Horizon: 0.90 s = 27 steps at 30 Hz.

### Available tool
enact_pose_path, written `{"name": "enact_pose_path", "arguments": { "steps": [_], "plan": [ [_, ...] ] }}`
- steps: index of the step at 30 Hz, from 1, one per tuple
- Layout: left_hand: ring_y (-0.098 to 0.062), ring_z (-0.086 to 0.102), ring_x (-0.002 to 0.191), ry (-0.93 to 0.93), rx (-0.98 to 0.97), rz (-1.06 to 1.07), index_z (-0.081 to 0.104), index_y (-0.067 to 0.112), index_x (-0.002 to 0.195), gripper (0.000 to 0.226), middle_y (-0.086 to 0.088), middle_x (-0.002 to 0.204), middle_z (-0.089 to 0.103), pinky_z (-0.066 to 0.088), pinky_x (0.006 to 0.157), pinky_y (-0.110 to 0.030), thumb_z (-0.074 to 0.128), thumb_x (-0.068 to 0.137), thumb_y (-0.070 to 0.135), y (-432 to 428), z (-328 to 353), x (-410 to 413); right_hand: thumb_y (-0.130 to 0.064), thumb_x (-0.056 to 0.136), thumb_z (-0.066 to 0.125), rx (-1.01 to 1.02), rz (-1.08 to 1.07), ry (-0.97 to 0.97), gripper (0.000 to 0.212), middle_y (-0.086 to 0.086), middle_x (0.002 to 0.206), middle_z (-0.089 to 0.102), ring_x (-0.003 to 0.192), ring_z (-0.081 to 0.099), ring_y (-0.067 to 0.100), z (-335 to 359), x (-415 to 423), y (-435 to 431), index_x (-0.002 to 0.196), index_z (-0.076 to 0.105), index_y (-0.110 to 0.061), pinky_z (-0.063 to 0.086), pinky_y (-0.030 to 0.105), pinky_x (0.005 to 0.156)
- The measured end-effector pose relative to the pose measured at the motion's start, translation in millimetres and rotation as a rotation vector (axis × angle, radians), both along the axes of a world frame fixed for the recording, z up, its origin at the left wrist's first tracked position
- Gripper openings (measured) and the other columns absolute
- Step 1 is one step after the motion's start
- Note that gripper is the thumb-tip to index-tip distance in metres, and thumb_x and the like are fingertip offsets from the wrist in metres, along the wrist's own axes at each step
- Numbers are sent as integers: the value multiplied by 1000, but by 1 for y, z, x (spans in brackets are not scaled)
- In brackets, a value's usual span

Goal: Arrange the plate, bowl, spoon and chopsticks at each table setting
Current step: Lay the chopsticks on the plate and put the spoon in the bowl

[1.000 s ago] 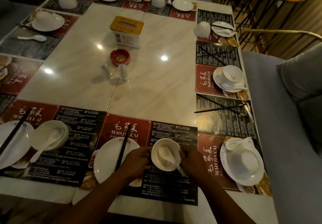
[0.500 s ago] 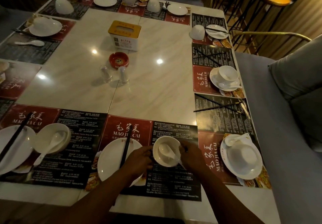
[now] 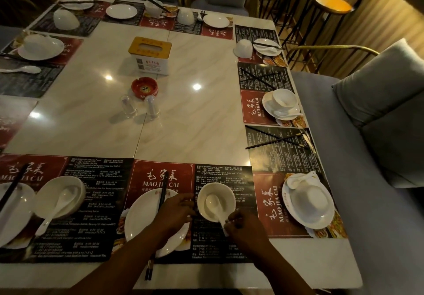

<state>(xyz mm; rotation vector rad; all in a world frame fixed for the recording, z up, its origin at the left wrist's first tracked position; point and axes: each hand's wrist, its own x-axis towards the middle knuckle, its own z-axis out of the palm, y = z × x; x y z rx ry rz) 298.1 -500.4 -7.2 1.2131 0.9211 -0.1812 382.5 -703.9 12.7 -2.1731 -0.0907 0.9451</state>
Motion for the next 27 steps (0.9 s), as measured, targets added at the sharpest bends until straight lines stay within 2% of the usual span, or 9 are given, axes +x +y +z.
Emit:
{"name": "enact_pose_path", "arguments": {
  "steps": [2, 4, 9, 14, 16, 20, 22, 25, 27],
  "plan": [
    [-20, 74, 91, 6, 10, -16, 66, 21, 108, 36, -4, 98, 76, 58, 71, -30, 60, 87, -8, 3, 0, 1, -15, 85, 73, 56, -70, 84, 20, -2, 97, 70, 87, 70, 15, -2, -8, 6, 97, 61, -27, 62, 33, 72],
    [-21, 73, 92, 9, 13, -41, 67, 20, 106, 35, -5, 98, 76, 60, 77, -34, 59, 87, -9, 3, 0, 2, -14, 85, 73, 81, -110, 124, 21, 1, 98, 71, 88, 71, 18, -4, -13, 10, 98, 61, -26, 62, 36, 73],
    [-25, 72, 97, 10, 58, -86, 68, 18, 108, 30, -8, 103, 74, 58, 90, -45, 57, 91, -4, -1, 0, 3, -19, 85, 74, 61, -91, 82, 22, -5, 95, 72, 83, 71, 11, -8, -16, 12, 97, 59, -31, 56, 21, 60],
    [-19, 71, 97, -7, 70, -122, 69, 20, 110, 31, -3, 104, 74, 59, 88, -39, 60, 90, -2, -1, -1, 2, -20, 85, 74, 40, -61, 62, 22, -5, 95, 72, 85, 71, 10, -9, -15, 10, 99, 59, -30, 61, 30, 71],
    [-18, 72, 95, -9, 68, -130, 69, 22, 107, 31, -1, 103, 74, 60, 85, -37, 60, 91, -2, 1, -1, 2, -25, 86, 73, 19, -30, 55, 21, -5, 96, 71, 86, 70, 10, -8, -14, 9, 101, 59, -30, 61, 30, 71],
    [-19, 73, 94, -14, 30, -105, 68, 23, 106, 32, -3, 105, 74, 60, 80, -35, 62, 88, -3, 6, -5, 3, -31, 93, 63, -99, 49, -154, 14, -8, 100, 67, 88, 64, 5, -6, -1, 2, 106, 59, -27, 53, 24, 73],
    [-20, 72, 97, -18, 27, -94, 68, 23, 109, 33, -4, 107, 74, 61, 82, -38, 62, 89, -2, 8, -8, 4, -29, 95, 61, -111, 23, -238, 15, -7, 101, 67, 86, 62, 3, -7, 8, -1, 109, 60, -24, 50, 23, 72],
    [-23, 70, 102, -20, 36, -109, 67, 22, 116, 36, -3, 109, 73, 58, 90, -46, 61, 89, -2, 6, -9, 6, -29, 95, 60, -68, -34, -238, 19, -7, 102, 68, 86, 62, 3, -10, 18, 0, 113, 58, -27, 47, 21, 69],
    [-22, 69, 103, -25, 46, -138, 68, 24, 115, 37, -1, 108, 74, 57, 91, -48, 61, 89, -2, 4, -9, 5, -29, 95, 60, -47, -8, -204, 24, -6, 105, 69, 90, 65, 6, -14, 20, 3, 119, 60, -26, 53, 27, 76]
  ]
}}
